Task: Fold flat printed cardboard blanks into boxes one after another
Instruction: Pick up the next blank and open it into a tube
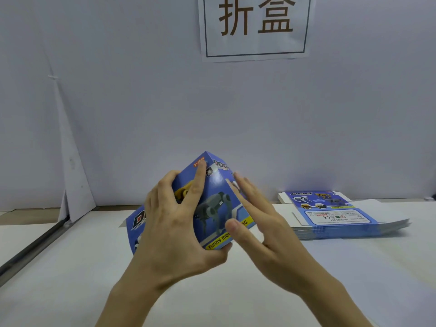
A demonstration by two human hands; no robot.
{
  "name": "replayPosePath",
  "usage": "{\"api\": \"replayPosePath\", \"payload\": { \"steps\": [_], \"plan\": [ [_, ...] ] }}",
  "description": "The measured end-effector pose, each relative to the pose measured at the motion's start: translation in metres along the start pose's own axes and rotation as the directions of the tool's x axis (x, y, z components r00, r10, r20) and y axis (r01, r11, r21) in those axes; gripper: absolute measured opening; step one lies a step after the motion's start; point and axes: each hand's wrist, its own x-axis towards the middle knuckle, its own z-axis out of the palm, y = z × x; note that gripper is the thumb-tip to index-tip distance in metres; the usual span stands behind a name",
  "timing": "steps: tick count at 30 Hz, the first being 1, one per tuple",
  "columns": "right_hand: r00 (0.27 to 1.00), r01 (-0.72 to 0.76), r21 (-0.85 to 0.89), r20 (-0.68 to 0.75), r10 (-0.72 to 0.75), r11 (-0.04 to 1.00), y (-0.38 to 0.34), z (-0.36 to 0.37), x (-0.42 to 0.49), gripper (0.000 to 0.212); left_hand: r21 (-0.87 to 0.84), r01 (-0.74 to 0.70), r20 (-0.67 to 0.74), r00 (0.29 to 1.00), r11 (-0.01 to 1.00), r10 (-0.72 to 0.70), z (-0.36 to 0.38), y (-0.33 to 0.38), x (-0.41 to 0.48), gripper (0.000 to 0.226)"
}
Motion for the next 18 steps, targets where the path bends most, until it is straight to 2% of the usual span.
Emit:
{"api": "replayPosePath", "payload": {
  "steps": [1, 3, 4, 6, 8, 9, 10, 11, 12, 13, 14, 15, 16, 18],
  "plan": [
    [0.999, -0.034, 0.055, -0.006, 0.035, 0.998, 0.000, 0.000, 0.001, 0.052, -0.005, 0.003, 0.005, 1.000, 1.000, -0.003, 0.000, 0.000, 0.001, 0.116],
    [0.991, -0.123, 0.310, -0.007, 0.132, 0.943, 0.000, -0.003, 0.003, 0.055, 0.018, -0.043, 0.036, 0.998, 0.999, 0.042, -0.001, -0.004, 0.002, 0.117],
    [0.984, -0.166, 0.427, 0.008, 0.180, 0.889, 0.004, -0.005, 0.004, 0.062, 0.052, -0.107, 0.061, 0.993, 0.993, 0.104, 0.001, -0.007, 0.003, 0.115],
    [0.952, -0.265, 0.537, 0.016, 0.305, 0.801, 0.013, -0.010, 0.007, 0.084, 0.110, -0.185, 0.084, 0.981, 0.977, 0.177, 0.007, -0.011, 0.004, 0.110],
    [0.911, -0.272, 0.633, -0.074, 0.406, 0.725, 0.022, -0.012, 0.011, 0.105, 0.085, -0.060, 0.004, 0.998, 0.995, 0.060, 0.013, -0.014, 0.004, 0.107],
    [0.890, -0.228, 0.697, -0.134, 0.436, 0.679, 0.026, -0.011, 0.013, 0.110, 0.005, 0.062, -0.045, 0.997, 0.998, -0.062, 0.016, -0.014, 0.005, 0.108],
    [0.870, -0.173, 0.759, -0.181, 0.459, 0.627, 0.030, -0.009, 0.015, 0.109, -0.144, 0.205, -0.052, 0.975, 0.968, -0.214, 0.019, -0.014, 0.004, 0.112],
    [0.862, -0.118, 0.805, -0.207, 0.462, 0.581, 0.033, -0.006, 0.015, 0.102, -0.333, 0.350, -0.007, 0.928, 0.875, -0.374, 0.021, -0.013, 0.005, 0.121],
    [0.873, -0.087, 0.830, -0.202, 0.443, 0.550, 0.036, -0.002, 0.015, 0.091, -0.519, 0.470, 0.089, 0.861, 0.714, -0.501, 0.023, -0.013, 0.006, 0.131],
    [0.899, -0.094, 0.843, -0.157, 0.409, 0.530, 0.037, 0.002, 0.013, 0.084, -0.674, 0.541, 0.228, 0.800, 0.503, -0.555, 0.026, -0.014, 0.008, 0.139],
    [0.923, -0.139, 0.844, -0.079, 0.376, 0.518, 0.037, 0.007, 0.011, 0.083, -0.779, 0.552, 0.351, 0.777, 0.298, -0.522, 0.030, -0.015, 0.009, 0.141],
    [0.937, -0.206, 0.829, 0.015, 0.348, 0.520, 0.039, 0.011, 0.009, 0.084, -0.836, 0.521, 0.405, 0.796, 0.170, -0.450, 0.035, -0.016, 0.008, 0.134],
    [0.940, -0.270, 0.790, 0.091, 0.330, 0.551, 0.041, 0.014, 0.007, 0.088, -0.875, 0.462, 0.380, 0.841, 0.146, -0.385, 0.041, -0.017, 0.007, 0.117],
    [0.931, -0.328, 0.688, 0.120, 0.344, 0.648, 0.045, 0.014, 0.006, 0.106, -0.896, 0.348, 0.264, 0.917, 0.276, -0.300, 0.048, -0.026, 0.005, 0.088]
  ]
}}
